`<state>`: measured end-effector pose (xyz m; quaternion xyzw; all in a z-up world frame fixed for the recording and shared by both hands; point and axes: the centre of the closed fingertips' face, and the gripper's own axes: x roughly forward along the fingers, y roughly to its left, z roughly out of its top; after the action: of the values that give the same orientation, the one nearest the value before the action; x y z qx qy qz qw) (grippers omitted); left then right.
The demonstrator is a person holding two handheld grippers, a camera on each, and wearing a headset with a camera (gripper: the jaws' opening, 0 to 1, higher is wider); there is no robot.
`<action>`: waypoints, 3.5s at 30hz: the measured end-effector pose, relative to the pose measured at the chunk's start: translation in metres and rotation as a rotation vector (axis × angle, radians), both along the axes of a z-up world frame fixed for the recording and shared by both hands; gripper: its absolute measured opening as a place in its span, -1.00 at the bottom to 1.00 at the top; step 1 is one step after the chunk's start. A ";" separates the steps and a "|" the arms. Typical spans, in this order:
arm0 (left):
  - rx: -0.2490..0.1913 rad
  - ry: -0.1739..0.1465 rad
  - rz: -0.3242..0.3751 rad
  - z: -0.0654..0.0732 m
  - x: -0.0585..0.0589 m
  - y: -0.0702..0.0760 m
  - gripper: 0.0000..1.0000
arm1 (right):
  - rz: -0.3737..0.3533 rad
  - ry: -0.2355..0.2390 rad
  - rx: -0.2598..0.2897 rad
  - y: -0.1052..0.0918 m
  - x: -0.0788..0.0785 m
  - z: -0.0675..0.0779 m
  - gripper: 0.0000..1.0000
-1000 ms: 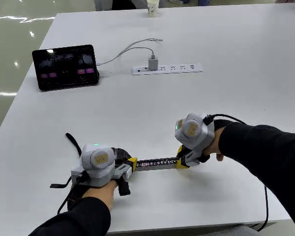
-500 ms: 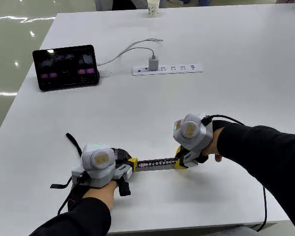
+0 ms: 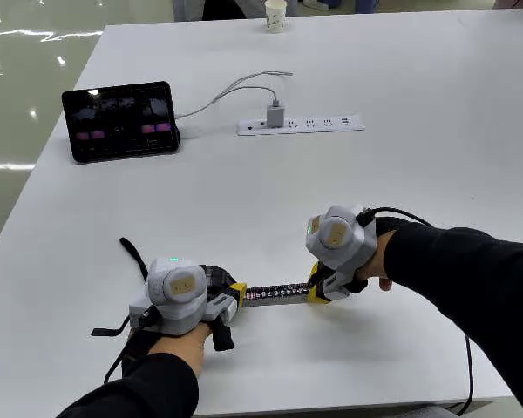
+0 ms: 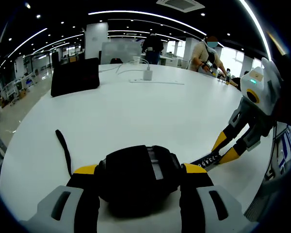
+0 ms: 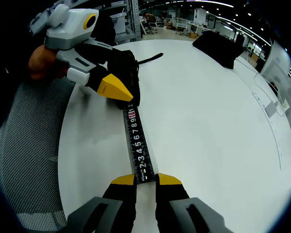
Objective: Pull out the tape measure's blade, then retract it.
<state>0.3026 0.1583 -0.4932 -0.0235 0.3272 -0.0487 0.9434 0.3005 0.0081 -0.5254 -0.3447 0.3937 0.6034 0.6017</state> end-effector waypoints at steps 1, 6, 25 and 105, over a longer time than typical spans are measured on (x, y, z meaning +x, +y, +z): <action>0.000 0.000 0.000 0.000 0.000 0.000 0.24 | 0.001 -0.001 0.002 0.001 0.000 0.000 -0.78; 0.000 0.000 -0.002 0.000 0.000 0.000 0.24 | 0.001 0.002 0.005 0.003 -0.001 0.001 -0.78; 0.000 -0.001 -0.010 0.000 -0.001 -0.001 0.24 | 0.010 0.001 0.003 0.008 -0.004 0.002 -0.78; -0.001 0.011 -0.025 -0.001 -0.001 -0.001 0.24 | 0.035 0.006 0.084 0.049 -0.011 0.001 -0.77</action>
<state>0.3012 0.1573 -0.4938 -0.0201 0.3326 -0.0604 0.9409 0.2892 0.0570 -0.5249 -0.3241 0.3640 0.6309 0.6037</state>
